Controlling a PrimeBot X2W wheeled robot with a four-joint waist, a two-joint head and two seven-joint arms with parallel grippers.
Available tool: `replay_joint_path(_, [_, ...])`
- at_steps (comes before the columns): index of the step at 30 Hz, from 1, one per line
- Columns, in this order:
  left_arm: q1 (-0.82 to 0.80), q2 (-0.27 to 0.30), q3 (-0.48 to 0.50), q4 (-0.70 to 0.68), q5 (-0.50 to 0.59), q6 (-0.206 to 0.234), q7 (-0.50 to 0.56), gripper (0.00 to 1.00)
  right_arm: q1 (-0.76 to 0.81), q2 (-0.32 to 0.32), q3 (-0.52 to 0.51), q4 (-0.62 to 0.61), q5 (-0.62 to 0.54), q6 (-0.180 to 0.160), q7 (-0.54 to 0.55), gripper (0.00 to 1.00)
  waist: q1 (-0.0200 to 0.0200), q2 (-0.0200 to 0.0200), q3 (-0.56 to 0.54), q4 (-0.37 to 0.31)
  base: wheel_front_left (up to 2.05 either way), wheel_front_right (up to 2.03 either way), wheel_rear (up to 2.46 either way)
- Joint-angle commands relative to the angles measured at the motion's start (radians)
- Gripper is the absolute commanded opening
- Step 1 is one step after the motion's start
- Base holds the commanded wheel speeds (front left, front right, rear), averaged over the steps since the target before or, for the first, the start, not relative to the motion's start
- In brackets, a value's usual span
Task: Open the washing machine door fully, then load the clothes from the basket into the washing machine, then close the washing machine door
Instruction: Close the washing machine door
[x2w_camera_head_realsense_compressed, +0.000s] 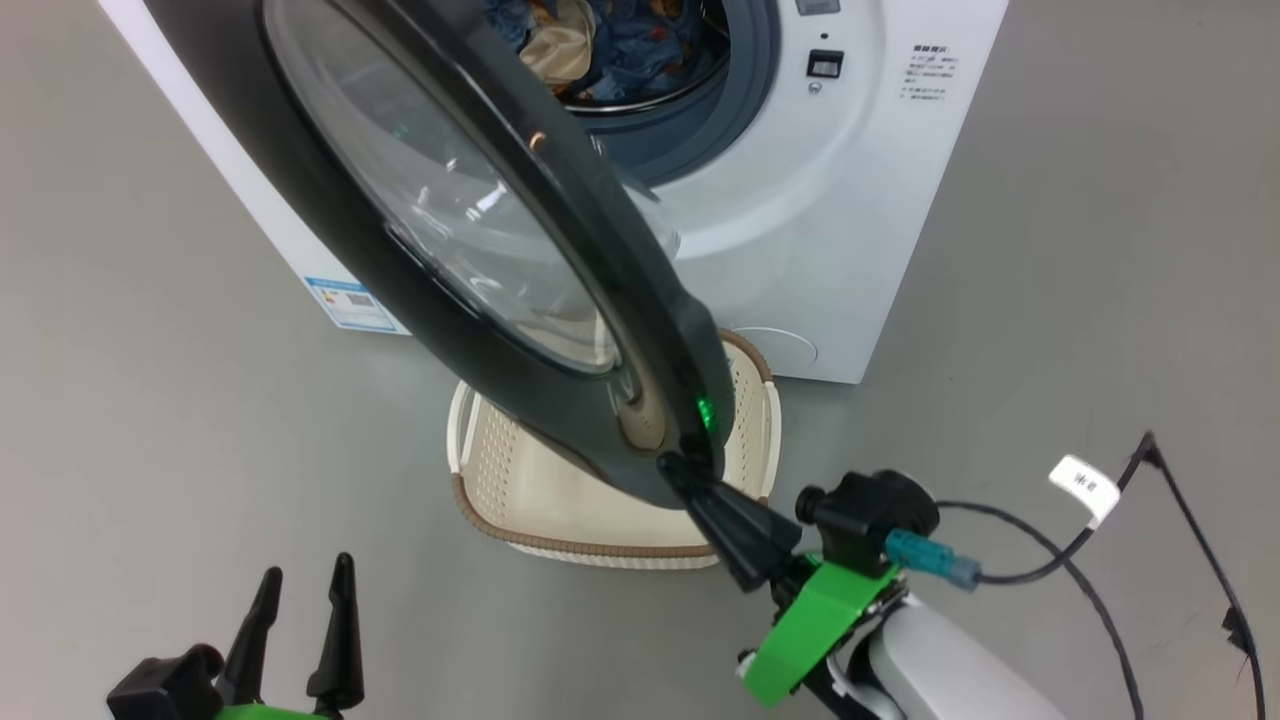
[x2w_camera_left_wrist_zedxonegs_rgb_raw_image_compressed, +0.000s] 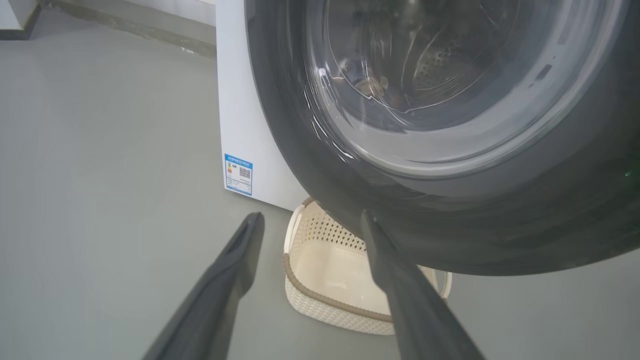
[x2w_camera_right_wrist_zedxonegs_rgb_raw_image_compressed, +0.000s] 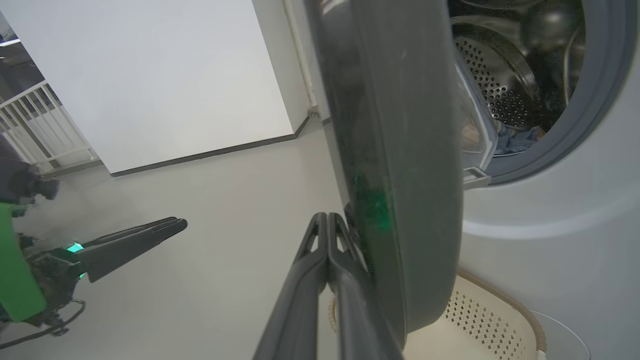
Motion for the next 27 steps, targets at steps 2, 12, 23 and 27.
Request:
replay_joint_path(2, [-0.042, 0.013, 0.030, -0.021, -0.006, -0.002, -0.007, 1.00, -0.039, 0.021, -0.016, -0.027, -0.004, 0.002, -0.005, 0.00, 0.0001, -0.0001, 0.010, 0.004, 0.00, 0.00, 0.00])
replay_joint_path(12, [-0.055, 0.008, 0.009, -0.032, -0.005, -0.002, -0.007, 1.00, -0.087, 0.000, -0.148, -0.036, -0.013, 0.002, -0.005, 0.00, 0.0001, -0.0001, 0.029, 0.014, 0.00, 0.00, 0.00])
replay_joint_path(23, [-0.087, 0.006, -0.023, -0.043, -0.015, -0.002, -0.007, 1.00, -0.198, -0.005, -0.328, 0.030, 0.003, 0.002, -0.005, 0.00, 0.0001, -0.0001, 0.064, 0.040, 0.00, 0.00, 0.00])
replay_joint_path(27, [-0.099, 0.007, -0.041, -0.044, -0.019, -0.002, -0.007, 1.00, -0.240, -0.011, -0.379, 0.057, -0.002, 0.002, -0.005, 0.00, 0.0001, -0.0001, 0.082, 0.057, 0.00, 0.00, 0.00])
